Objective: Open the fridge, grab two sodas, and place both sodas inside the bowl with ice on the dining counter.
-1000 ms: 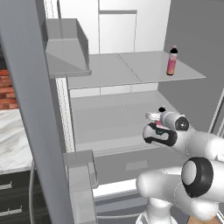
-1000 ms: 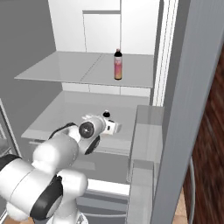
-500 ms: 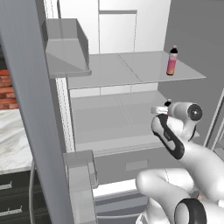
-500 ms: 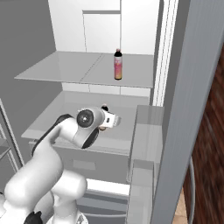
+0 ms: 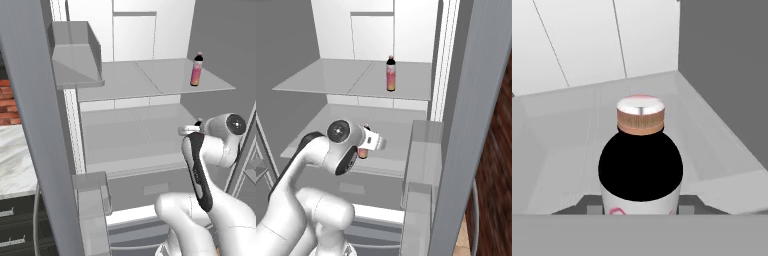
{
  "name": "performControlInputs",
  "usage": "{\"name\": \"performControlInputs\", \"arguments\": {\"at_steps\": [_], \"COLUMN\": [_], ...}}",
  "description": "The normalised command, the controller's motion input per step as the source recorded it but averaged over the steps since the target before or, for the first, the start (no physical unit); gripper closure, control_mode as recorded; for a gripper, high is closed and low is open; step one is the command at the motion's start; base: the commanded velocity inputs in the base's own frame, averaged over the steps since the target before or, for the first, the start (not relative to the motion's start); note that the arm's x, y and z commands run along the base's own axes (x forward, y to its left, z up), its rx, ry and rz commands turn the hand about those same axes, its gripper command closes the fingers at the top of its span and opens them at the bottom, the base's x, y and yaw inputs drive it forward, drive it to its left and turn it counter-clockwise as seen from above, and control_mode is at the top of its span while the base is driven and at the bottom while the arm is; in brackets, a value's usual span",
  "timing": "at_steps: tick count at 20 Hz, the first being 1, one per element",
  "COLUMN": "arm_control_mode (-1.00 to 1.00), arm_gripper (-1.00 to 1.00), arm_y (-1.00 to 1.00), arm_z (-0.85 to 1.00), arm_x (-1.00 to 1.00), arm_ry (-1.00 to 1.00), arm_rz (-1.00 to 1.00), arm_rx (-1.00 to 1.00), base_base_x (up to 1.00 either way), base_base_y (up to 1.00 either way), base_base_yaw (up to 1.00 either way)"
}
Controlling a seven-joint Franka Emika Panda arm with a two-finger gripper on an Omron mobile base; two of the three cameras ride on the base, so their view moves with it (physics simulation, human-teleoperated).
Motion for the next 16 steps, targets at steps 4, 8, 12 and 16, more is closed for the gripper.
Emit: {"name": "performControlInputs", "arguments": {"at_steps": [4,8,12,16], "arm_control_mode": [-1.00,-1.00,-1.00,-1.00], "arm_gripper": [1.00,1.00,1.00,1.00], "arm_y": [0.18,0.25,0.23,0.25], "arm_z": [0.15,0.36,0.51,0.48], "arm_x": [-1.00,-0.87,-0.68,-0.59], "arm_ry": [0.00,0.00,0.00,0.00], "arm_rz": [0.02,0.06,0.06,0.05], "arm_rx": [0.00,0.00,0.00,0.00], "base_base_x": [0.00,0.00,0.00,0.00], "base_base_y": [0.00,0.00,0.00,0.00], "base_base_yaw": [0.00,0.00,0.00,0.00]}}
